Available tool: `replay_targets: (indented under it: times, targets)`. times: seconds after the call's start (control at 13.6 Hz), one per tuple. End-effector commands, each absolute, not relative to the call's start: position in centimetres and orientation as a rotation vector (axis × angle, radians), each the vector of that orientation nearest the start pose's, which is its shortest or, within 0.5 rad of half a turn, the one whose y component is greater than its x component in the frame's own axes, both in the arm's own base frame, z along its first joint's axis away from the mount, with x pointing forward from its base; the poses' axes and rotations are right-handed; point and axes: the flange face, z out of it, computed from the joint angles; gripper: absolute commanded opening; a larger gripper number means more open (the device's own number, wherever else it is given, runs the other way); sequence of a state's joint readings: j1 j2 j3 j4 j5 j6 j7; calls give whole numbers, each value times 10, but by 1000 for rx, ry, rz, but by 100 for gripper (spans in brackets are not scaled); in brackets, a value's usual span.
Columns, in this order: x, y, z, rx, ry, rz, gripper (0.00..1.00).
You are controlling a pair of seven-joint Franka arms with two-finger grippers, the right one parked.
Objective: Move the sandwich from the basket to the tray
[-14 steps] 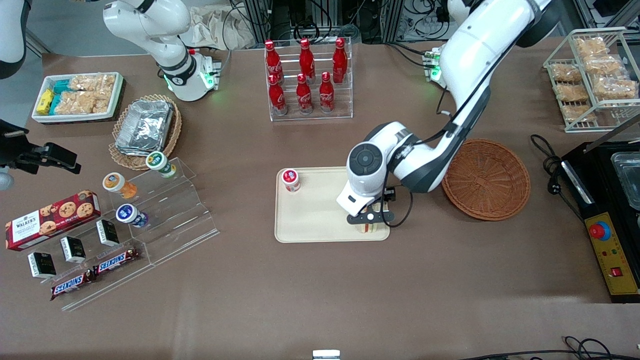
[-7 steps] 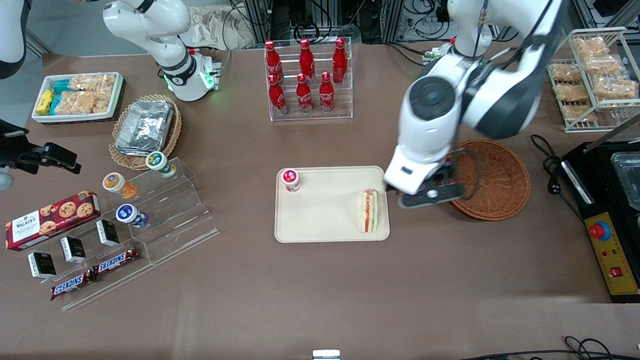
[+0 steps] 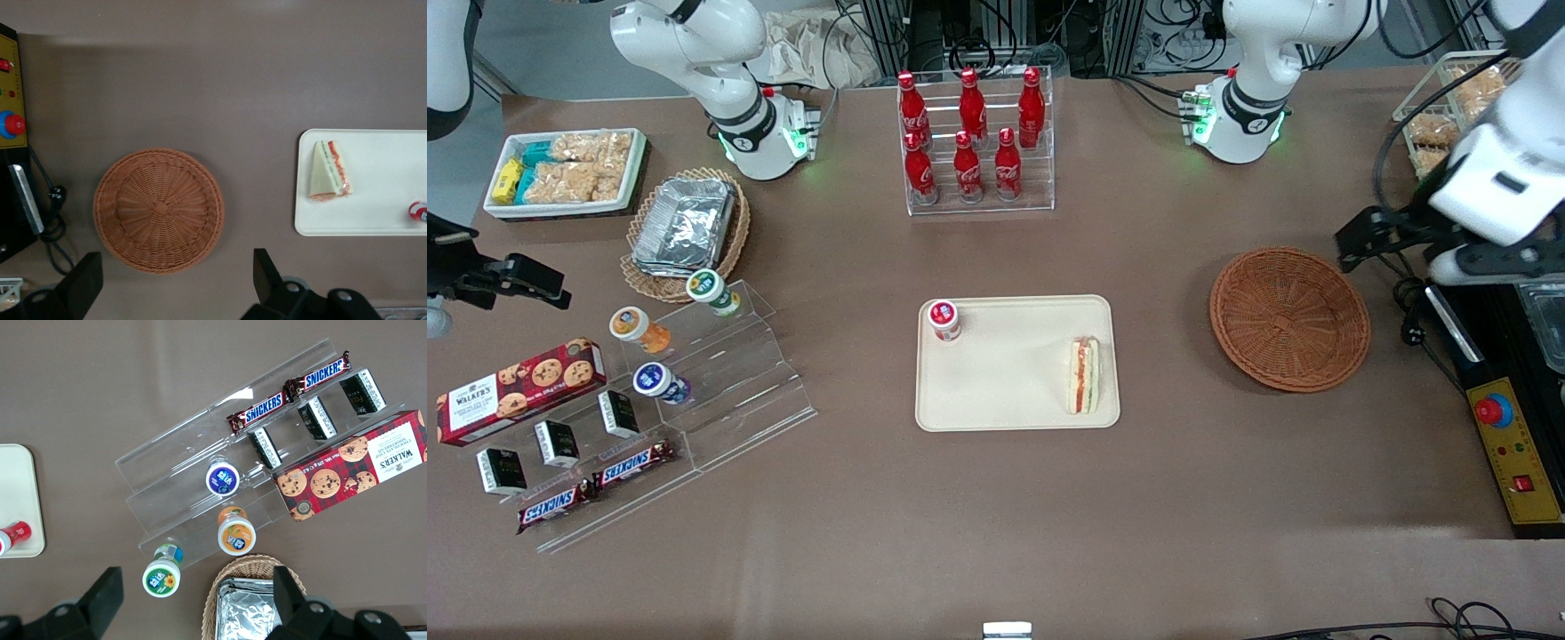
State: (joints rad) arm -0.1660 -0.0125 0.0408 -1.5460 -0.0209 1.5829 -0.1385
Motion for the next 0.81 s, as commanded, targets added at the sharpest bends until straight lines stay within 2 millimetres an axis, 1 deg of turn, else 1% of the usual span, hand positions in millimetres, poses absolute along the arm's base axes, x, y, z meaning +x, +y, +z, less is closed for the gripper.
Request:
replay_targets:
  times: [0.0,0.07,0.15,0.22,0.37,0.51,0.59,0.73]
  targets:
    - [530,-74,632,-3185,32,-92,100]
    - [533,-66,633,-3178,20,-91,100]
    - [538,-63,636,-3174,59,-105,100]
    - [544,-64,634,-3171,115,-103,100]
    - [546,-63,630,-3167,177,-54,100]
    - [544,-58,629,-3159,170,-25,100]
    - [546,-57,625,-3154,167,-13,100]
    - [551,-33,626,-3169,100,-21,100]
